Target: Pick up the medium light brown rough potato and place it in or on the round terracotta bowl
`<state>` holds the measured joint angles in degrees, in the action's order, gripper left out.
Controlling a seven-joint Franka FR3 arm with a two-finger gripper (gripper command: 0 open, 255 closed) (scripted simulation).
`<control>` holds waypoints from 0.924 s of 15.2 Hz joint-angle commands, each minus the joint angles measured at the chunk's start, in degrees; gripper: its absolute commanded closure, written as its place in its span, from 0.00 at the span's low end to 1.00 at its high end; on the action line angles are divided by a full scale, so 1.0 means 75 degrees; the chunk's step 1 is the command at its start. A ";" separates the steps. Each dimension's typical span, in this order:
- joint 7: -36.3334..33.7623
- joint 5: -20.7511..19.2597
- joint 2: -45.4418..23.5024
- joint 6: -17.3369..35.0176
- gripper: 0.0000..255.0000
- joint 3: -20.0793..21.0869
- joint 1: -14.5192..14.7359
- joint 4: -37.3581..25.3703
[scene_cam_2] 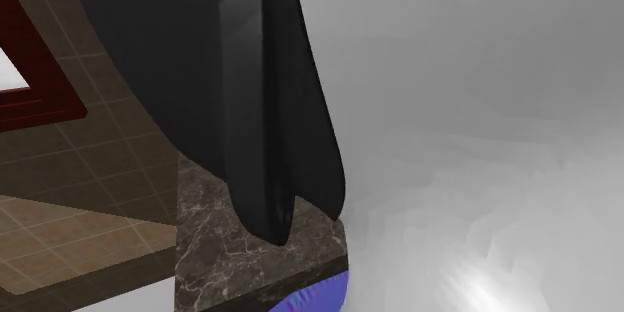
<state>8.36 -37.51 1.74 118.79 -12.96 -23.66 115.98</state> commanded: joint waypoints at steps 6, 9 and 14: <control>0.0925 -0.0270 0.0667 0.0772 1.00 -0.0695 -0.0624 0.0771; 0.1354 -0.0357 0.0844 0.1104 1.00 -0.1021 -0.0886 0.0981; 0.2154 -0.0410 0.0983 0.1666 1.00 -0.1606 -0.1312 0.1160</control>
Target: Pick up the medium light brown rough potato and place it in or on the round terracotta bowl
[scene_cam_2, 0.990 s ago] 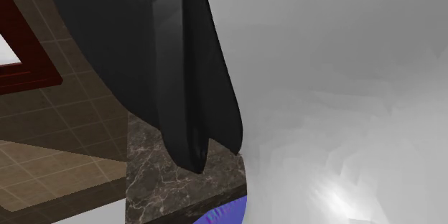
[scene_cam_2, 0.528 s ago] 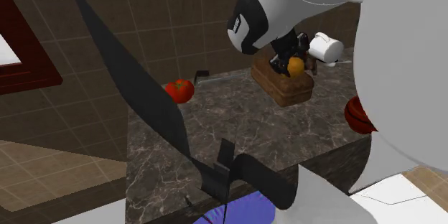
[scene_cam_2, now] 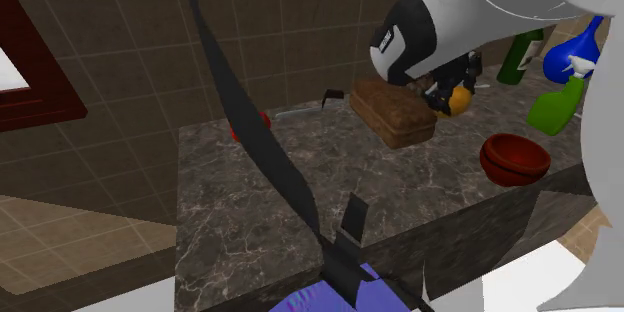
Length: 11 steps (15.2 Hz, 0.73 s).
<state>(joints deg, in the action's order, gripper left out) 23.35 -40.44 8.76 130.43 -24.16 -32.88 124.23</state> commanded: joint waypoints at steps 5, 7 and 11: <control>0.1084 0.0112 -0.0023 0.0691 1.00 -0.0749 -0.0468 0.0029; 0.1502 0.0241 -0.0115 0.0925 1.00 -0.1014 -0.0608 -0.0039; 0.2442 0.0677 -0.0413 0.1392 1.00 -0.1552 -0.0869 -0.0268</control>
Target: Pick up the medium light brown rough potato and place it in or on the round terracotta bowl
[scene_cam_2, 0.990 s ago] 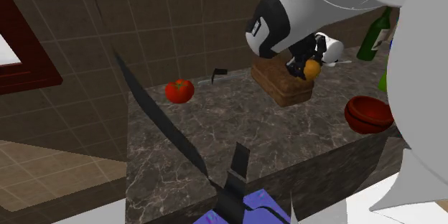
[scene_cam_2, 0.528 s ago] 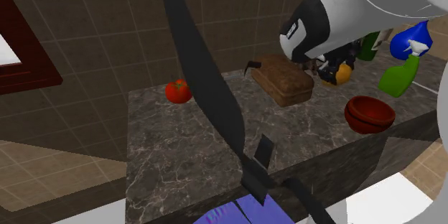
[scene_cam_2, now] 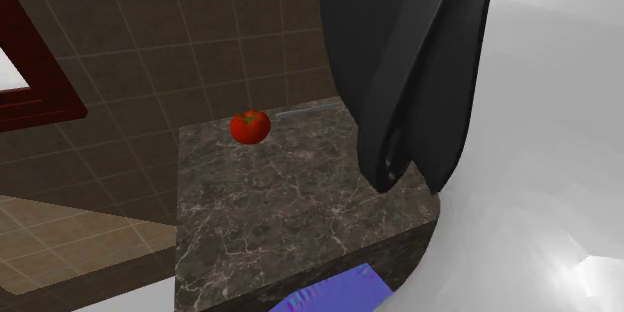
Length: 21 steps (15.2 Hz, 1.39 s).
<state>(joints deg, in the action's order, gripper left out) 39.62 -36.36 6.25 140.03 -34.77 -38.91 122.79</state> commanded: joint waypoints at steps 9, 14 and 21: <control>0.0845 0.0554 -0.0701 0.1041 1.00 -0.0583 -0.0311 0.0026; 0.0661 0.0499 -0.1008 0.1550 1.00 -0.0635 -0.0364 0.0268; 0.0526 0.0469 -0.1267 0.1933 1.00 -0.0672 -0.0400 0.0422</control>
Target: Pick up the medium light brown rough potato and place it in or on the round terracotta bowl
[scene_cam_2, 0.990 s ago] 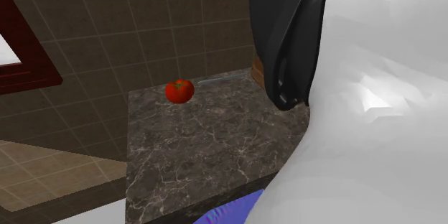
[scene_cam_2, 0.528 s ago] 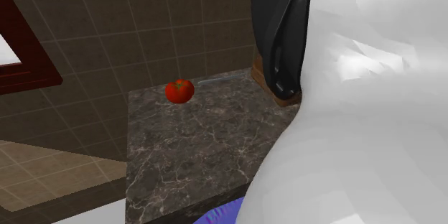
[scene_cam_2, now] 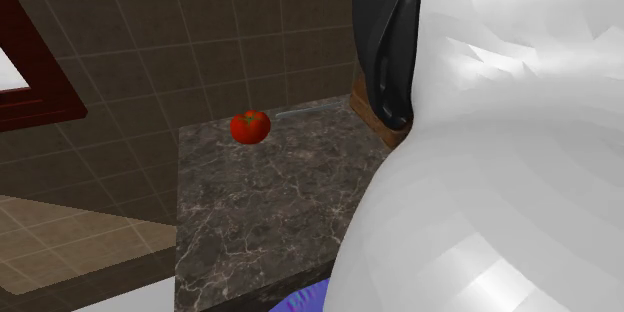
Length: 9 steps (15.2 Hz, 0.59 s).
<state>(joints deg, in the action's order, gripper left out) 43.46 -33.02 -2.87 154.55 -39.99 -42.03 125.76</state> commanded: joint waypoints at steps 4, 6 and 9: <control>0.0013 0.0025 -0.0052 -0.0003 1.00 0.0019 0.0019 0.0026; -0.0027 -0.0010 -0.0045 0.0011 0.00 0.0018 0.0026 0.0053; -0.0030 -0.0014 -0.0047 0.0020 0.00 0.0016 0.0024 0.0059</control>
<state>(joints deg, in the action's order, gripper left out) 43.26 -33.11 -3.23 154.70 -39.87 -41.85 126.18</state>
